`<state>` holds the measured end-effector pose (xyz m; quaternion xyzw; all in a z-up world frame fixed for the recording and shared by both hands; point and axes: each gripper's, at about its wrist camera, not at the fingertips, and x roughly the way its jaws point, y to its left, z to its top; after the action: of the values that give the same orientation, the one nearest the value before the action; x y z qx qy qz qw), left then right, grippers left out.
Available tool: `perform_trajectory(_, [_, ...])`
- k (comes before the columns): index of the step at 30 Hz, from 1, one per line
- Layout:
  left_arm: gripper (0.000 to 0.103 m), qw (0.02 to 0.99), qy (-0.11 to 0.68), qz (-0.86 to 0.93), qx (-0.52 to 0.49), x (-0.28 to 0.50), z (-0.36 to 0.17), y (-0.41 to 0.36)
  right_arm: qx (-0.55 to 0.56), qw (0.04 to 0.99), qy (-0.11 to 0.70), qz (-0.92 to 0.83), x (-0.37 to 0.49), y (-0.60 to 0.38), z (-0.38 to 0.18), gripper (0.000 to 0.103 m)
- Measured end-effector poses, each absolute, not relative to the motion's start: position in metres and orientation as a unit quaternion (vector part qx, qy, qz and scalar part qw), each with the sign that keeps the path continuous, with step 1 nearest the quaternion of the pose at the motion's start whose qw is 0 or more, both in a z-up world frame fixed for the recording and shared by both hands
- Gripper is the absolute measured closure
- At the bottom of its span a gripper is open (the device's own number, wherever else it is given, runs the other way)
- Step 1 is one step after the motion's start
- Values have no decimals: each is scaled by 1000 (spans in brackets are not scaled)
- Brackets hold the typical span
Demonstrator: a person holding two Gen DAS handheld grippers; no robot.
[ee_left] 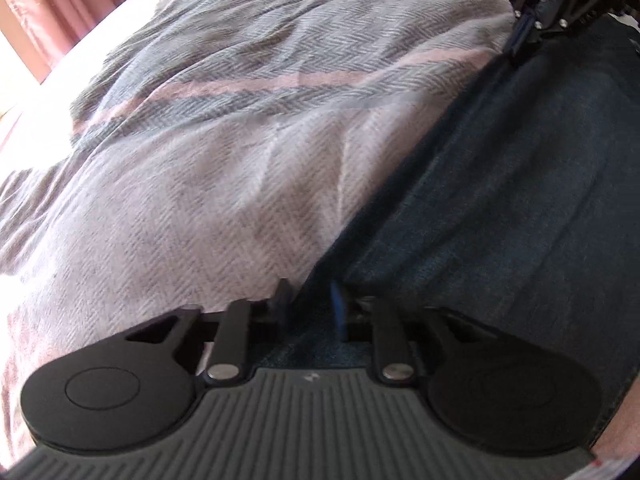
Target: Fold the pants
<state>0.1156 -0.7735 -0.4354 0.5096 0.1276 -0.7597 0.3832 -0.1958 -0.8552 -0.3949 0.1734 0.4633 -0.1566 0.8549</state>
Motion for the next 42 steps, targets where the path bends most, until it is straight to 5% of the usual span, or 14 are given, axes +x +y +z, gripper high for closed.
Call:
perform_trajectory(6, [103, 437, 40, -741, 508, 97, -406, -730, 95, 870, 438, -207, -199, -812, -364, 103])
perform_trajectory(14, [103, 569, 74, -722, 387, 75, -311, -538, -39, 883, 384, -268, -232, -648, -294, 103])
perform_trajectory(21, [101, 597, 269, -663, 363, 34, -324, -333, -5, 868, 431, -247, -278, -451, -282, 103])
perform_trajectory(28, [94, 589, 392, -590, 388, 37, -351, -257, 218, 764, 524, -307, -322, -384, -339, 98])
perform_trajectory(31, [84, 649, 369, -567, 350, 67, -332, -275, 312, 737, 443, -405, -353, -414, -326, 93])
perform_trajectory(33, [64, 692, 348, -542, 327, 89, -325, -300, 380, 703, 358, -482, -382, -441, -318, 70])
perform_trajectory(35, [57, 719, 326, -523, 322, 107, -324, -329, 439, 663, 267, -544, -415, -464, -316, 58])
perform_trajectory(37, [49, 719, 307, -524, 338, 116, -328, -362, 488, 620, 193, -583, -445, -480, -321, 56])
perform_trajectory(42, [49, 704, 276, -520, 398, 114, -358, -417, 553, 558, 67, -615, -502, -491, -337, 56])
